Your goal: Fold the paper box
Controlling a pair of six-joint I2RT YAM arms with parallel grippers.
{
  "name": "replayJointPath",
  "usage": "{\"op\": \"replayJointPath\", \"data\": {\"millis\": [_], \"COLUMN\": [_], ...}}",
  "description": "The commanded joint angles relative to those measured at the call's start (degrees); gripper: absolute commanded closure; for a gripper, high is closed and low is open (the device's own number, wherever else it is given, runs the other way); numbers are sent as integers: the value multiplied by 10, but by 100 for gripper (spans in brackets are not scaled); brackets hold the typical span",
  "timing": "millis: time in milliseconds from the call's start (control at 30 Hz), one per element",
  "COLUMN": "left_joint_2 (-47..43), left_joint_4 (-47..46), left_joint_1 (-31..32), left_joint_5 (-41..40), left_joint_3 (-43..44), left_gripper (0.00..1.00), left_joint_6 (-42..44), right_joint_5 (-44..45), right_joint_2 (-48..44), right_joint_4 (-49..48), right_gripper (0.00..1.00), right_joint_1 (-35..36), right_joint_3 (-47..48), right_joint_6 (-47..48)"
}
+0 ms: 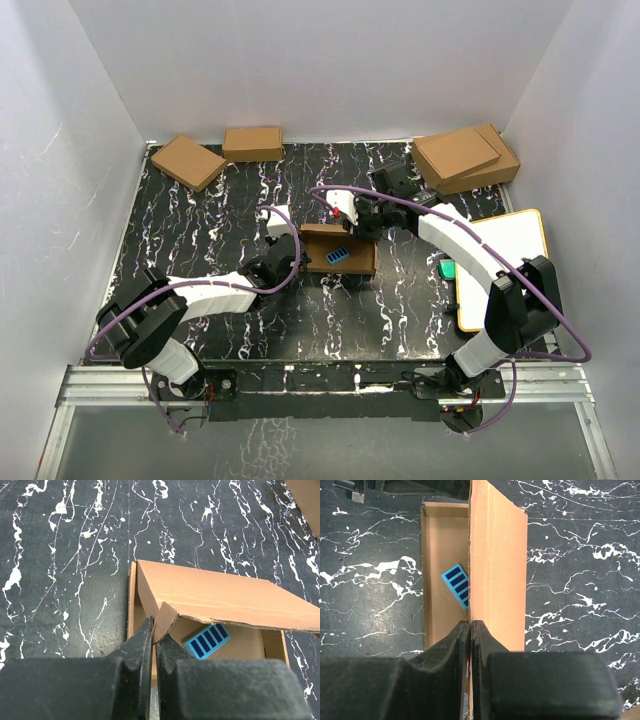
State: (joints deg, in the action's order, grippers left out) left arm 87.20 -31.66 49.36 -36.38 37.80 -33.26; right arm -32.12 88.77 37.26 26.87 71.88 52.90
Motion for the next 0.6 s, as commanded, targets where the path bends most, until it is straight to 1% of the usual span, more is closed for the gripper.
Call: {"op": "replayJointPath", "data": {"millis": [0,33,167,267,333,433,500,567], "left_joint_2": [-16,-23,-64,-111,-148,-210,-259,-301], "left_joint_4": [36,42,78,114,147,191,201,209], "left_joint_1": [4,3,3,4,3,1,1,-1], "left_joint_5": [26,31,54,101,149,196,222,247], "left_joint_3": [-1,0,-3,-11,-18,-30,-42,-45], "left_gripper": [100,99,78,64,57,49,41,36], "left_joint_6": [1,1,-2,8,20,31,41,56], "right_joint_5": [8,11,17,11,5,-3,-12,-22], "right_joint_2": [-20,-21,-25,-27,-29,-31,-31,-31], "right_joint_4": [-38,-42,-53,-54,-54,-56,-56,-56], "right_gripper": [91,92,92,92,92,92,92,92], "right_joint_1": [-2,-3,-3,-4,-5,-7,-9,-11], "right_joint_3": [2,-6,-23,-32,-39,-51,-60,-69], "right_joint_6": [11,12,14,13,13,12,12,13]}}
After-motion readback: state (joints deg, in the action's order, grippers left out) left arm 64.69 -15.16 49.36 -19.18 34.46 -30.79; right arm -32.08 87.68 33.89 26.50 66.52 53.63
